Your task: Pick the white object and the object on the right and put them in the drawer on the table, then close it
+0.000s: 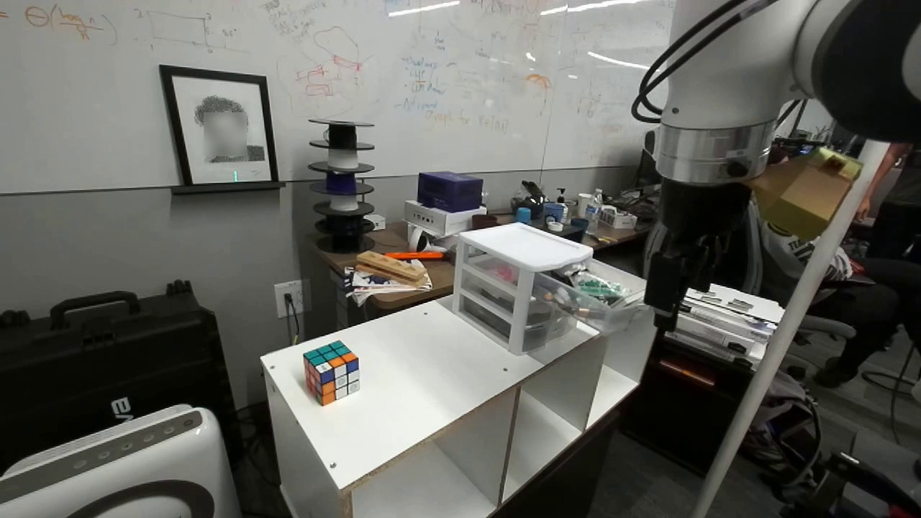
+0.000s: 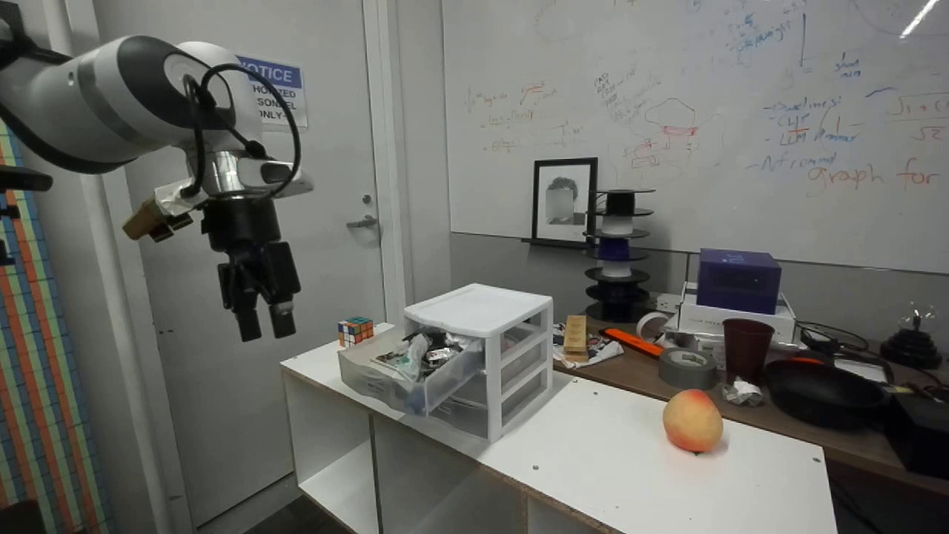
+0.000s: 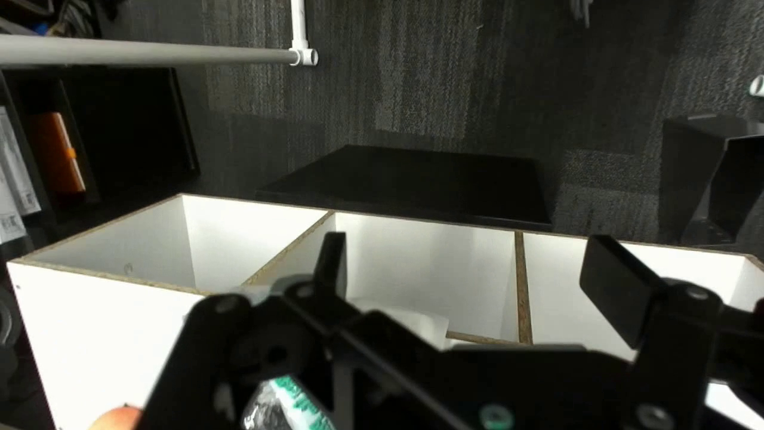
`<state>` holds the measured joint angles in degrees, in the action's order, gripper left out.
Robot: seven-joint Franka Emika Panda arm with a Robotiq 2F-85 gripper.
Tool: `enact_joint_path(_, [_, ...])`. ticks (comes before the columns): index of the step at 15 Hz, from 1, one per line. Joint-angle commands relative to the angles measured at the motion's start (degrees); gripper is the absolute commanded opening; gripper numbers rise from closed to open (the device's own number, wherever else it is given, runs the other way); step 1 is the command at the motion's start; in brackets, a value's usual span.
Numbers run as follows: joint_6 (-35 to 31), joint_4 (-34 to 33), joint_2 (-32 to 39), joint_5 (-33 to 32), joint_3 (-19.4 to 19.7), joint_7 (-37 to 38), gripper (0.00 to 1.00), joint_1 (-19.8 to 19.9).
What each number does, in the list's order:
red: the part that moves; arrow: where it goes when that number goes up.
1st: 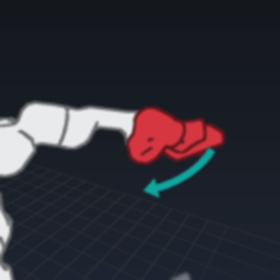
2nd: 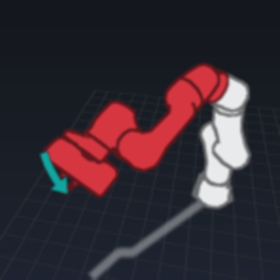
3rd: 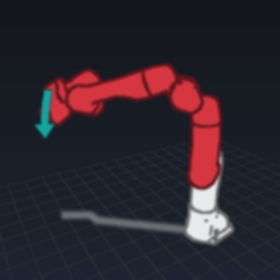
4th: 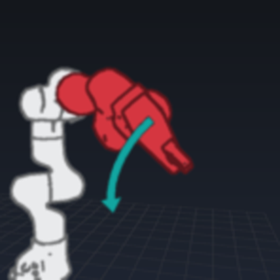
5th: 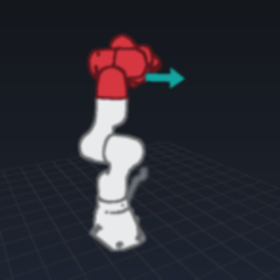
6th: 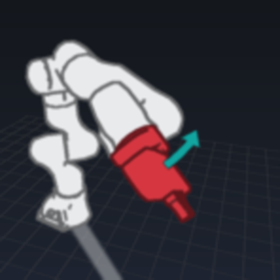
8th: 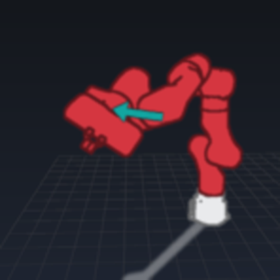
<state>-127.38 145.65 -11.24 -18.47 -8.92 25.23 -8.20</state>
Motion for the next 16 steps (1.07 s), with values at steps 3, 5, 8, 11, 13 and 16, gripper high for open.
enact_joint_path(3, [-9.9,5.3,0.0,1.9,1.4,-2.3,1.00,2.7])
enact_joint_path(5, [-15.0,6.6,0.6,2.3,2.8,-5.3,1.00,3.7])
enact_joint_path(8, [-20.9,7.0,2.8,9.0,6.1,-14.8,1.00,4.4])
enact_joint_path(11, [-22.1,7.5,3.7,20.4,9.5,-28.2,1.00,3.9])
enact_joint_path(13, [-20.0,5.4,5.5,25.2,10.9,-34.0,1.00,4.5])
enact_joint_path(16, [-18.0,2.4,7.6,26.0,11.4,-35.5,0.73,5.9])
